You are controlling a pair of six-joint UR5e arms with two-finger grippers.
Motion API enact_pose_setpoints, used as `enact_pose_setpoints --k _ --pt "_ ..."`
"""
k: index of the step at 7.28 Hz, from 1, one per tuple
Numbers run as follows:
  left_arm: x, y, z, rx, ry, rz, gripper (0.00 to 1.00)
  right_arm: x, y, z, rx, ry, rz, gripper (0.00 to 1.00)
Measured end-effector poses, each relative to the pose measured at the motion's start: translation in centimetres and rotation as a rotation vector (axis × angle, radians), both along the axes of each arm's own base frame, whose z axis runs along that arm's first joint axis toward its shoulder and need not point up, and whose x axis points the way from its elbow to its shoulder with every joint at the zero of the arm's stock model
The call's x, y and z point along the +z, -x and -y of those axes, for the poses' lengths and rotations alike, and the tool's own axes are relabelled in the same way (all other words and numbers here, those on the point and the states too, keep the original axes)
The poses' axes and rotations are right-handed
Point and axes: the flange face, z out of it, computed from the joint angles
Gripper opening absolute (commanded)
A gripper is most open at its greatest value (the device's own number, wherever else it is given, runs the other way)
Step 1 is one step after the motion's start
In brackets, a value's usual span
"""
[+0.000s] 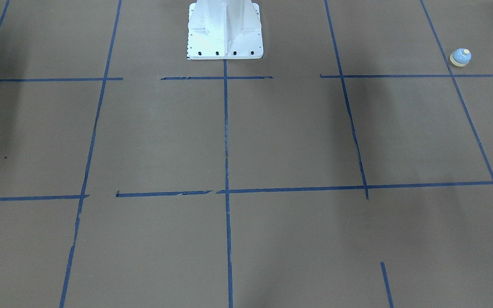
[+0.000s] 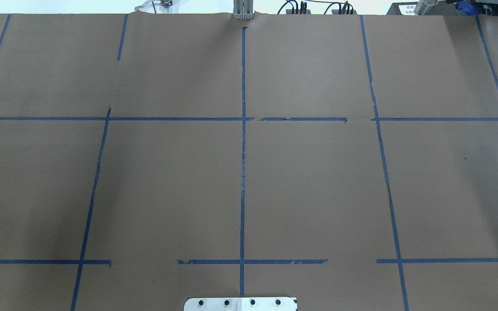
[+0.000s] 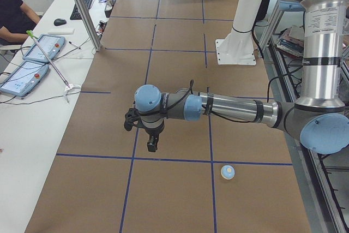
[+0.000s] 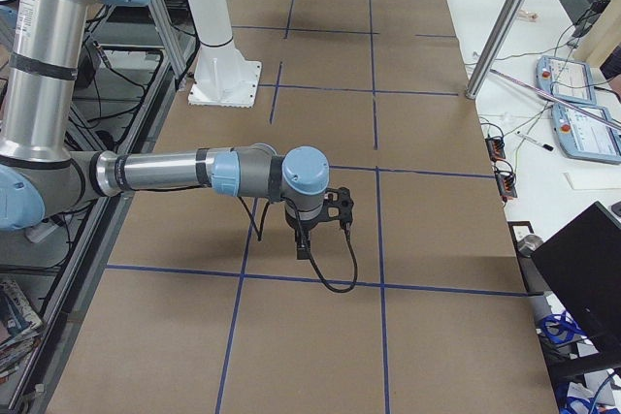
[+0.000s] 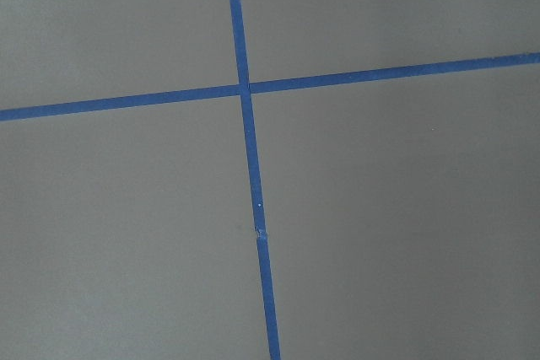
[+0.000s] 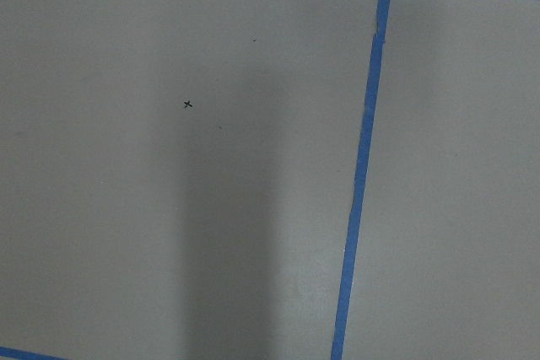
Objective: Place and press bell with both arms
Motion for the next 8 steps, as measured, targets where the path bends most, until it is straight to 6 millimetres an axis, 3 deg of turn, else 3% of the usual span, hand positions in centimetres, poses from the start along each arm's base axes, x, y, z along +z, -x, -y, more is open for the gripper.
enact_pose_setpoints --k 8 --pt "-0.76 -0.18 -0.78 0.004 -0.025 0.000 1.00 -0.25 0.01 -0.07 0.002 -0.002 0.001 1.00"
